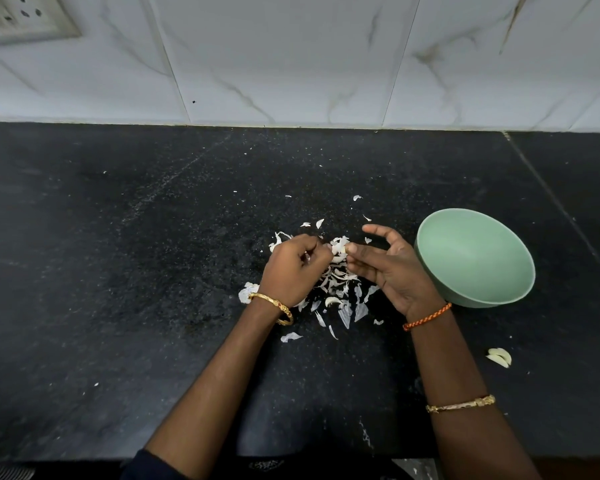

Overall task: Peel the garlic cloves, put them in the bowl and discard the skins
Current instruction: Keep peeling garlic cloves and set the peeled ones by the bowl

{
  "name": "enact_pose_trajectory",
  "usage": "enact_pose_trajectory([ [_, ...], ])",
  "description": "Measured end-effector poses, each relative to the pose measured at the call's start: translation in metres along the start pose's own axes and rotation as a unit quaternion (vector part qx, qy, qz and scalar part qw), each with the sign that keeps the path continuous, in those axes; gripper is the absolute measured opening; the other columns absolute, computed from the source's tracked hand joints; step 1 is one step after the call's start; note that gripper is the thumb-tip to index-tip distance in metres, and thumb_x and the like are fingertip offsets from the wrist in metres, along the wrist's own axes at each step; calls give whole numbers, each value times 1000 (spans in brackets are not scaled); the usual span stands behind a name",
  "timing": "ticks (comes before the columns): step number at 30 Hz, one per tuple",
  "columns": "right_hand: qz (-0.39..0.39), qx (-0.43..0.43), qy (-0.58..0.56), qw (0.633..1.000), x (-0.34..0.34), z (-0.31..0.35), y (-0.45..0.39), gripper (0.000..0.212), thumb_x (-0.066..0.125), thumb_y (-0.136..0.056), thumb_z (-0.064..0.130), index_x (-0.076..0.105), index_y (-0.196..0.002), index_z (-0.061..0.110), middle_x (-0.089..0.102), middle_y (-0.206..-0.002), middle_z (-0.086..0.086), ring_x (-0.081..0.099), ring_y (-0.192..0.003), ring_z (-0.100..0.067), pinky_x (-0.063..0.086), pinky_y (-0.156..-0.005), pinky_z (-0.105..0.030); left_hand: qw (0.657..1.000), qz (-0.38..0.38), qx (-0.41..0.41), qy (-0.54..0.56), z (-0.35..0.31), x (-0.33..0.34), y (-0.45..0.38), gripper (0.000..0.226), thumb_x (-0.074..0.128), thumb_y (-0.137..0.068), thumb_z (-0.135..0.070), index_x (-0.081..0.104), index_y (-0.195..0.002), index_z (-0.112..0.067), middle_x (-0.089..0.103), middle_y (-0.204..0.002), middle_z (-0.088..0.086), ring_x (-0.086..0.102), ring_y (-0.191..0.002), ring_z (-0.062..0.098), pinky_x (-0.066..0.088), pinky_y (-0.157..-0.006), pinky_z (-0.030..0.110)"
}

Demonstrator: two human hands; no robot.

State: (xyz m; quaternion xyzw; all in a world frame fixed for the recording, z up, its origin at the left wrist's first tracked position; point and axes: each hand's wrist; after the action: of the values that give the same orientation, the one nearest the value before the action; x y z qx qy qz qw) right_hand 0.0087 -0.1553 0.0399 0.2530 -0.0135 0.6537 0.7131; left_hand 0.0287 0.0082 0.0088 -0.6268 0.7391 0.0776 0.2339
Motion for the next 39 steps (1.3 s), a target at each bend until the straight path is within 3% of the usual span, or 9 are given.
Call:
enact_pose_trajectory([
  [6,-54,-39,57,996,4,1,0,55,77,-72,-1,48,-117,12,73,-76,-7,70,-69,-13,58,-64,-25,998,-52,26,19,-3,1,0,2,58,-75,-22,57,-73,-22,55,-85,-9,51,-62,16,48,-55,33],
  [8,-68,-51,84,993,6,2,1,54,79,-72,0,48,-114,13,72,-77,-7,70,-69,-14,57,-63,-25,998,-51,34,7,-4,2,2,10,60,-75,-30,63,-79,-21,54,-91,-11,53,-63,17,49,-55,34],
  [12,-73,-64,110,989,8,4,2,54,80,-73,0,46,-113,12,72,-80,-13,72,-73,-21,58,-65,-26,997,-35,61,-44,0,2,3,16,71,-80,-33,71,-93,-23,57,-95,-11,52,-62,10,49,-56,30],
  [19,-75,-101,184,975,8,3,0,53,76,-76,-1,44,-117,11,72,-83,-18,73,-72,-24,59,-68,-30,996,-34,49,-70,-4,6,3,9,71,-84,-24,75,-91,-20,69,-90,-9,56,-68,-4,40,-59,14],
  [23,-85,-138,231,959,9,1,1,52,75,-78,2,45,-119,14,74,-79,-10,72,-69,-21,59,-68,-30,999,-41,-27,-2,-10,6,3,4,73,-83,-20,76,-84,-18,70,-82,-12,59,-71,-10,41,-62,5],
  [26,-77,-171,228,956,13,-1,3,40,76,-79,5,53,-111,10,74,-79,-8,73,-71,-17,58,-63,-24,986,-43,-108,122,-16,4,2,4,73,-82,-17,75,-81,-14,72,-79,-6,65,-76,0,50,-72,14],
  [30,-71,-200,223,952,14,-2,4,18,76,-78,3,66,-92,1,73,-78,-7,72,-69,-15,56,-59,-22,976,-36,-144,161,-24,2,0,8,72,-83,-17,74,-80,-10,71,-75,-1,62,-64,-3,47,-59,9],
  [33,-39,-189,217,957,10,-1,2,11,73,-79,0,70,-90,0,73,-80,-13,71,-70,-18,57,-64,-23,973,-20,-151,171,-27,-1,-2,9,70,-84,-15,73,-79,-8,69,-73,-3,56,-54,-8,41,-54,6],
  [39,-3,-63,131,989,3,11,2,9,72,-78,0,70,-87,0,73,-77,-12,70,-71,-16,57,-69,-21,991,43,-68,110,-23,-8,-3,5,68,-86,-14,72,-84,-15,70,-83,-7,61,-75,-3,46,-69,11],
])
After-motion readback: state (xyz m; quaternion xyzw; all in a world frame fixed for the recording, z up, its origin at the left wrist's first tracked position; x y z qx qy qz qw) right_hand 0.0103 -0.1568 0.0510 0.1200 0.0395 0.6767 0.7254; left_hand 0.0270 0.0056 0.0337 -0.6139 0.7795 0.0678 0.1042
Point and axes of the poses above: each hand's wrist, its own y-axis away from the middle knuckle, its own x-axis out of the palm, z = x × y
